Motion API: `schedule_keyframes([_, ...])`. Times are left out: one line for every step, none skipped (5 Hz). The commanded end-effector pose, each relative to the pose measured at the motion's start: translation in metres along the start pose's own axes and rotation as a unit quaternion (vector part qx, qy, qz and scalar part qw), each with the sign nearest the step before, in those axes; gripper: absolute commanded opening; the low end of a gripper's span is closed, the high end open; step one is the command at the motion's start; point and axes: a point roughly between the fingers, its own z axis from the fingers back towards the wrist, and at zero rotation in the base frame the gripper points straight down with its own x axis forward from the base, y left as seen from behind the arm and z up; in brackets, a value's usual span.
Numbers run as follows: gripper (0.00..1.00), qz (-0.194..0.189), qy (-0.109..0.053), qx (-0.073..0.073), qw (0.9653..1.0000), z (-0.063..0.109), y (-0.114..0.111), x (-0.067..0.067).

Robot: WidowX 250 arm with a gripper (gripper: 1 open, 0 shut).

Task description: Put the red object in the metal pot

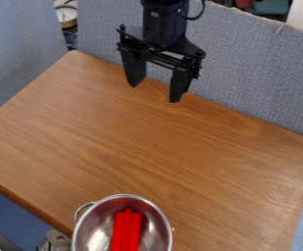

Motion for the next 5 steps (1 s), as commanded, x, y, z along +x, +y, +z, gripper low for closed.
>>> schedule_keyframes([1.0,-0.081,0.009,0.004,0.9967,-0.001,-0.008,-0.008])
schedule_keyframes([1.0,-0.095,0.012,-0.005,0.9954,-0.015,-0.034,-0.019])
schedule_keyframes([1.0,-0.129,0.013,0.007,0.9915,-0.018,-0.057,-0.034])
schedule_keyframes([1.0,-0.216,0.018,0.016,0.9761,0.0,-0.098,-0.06])
schedule_keyframes([1.0,-0.304,0.018,0.018,0.9524,0.005,-0.126,-0.083])
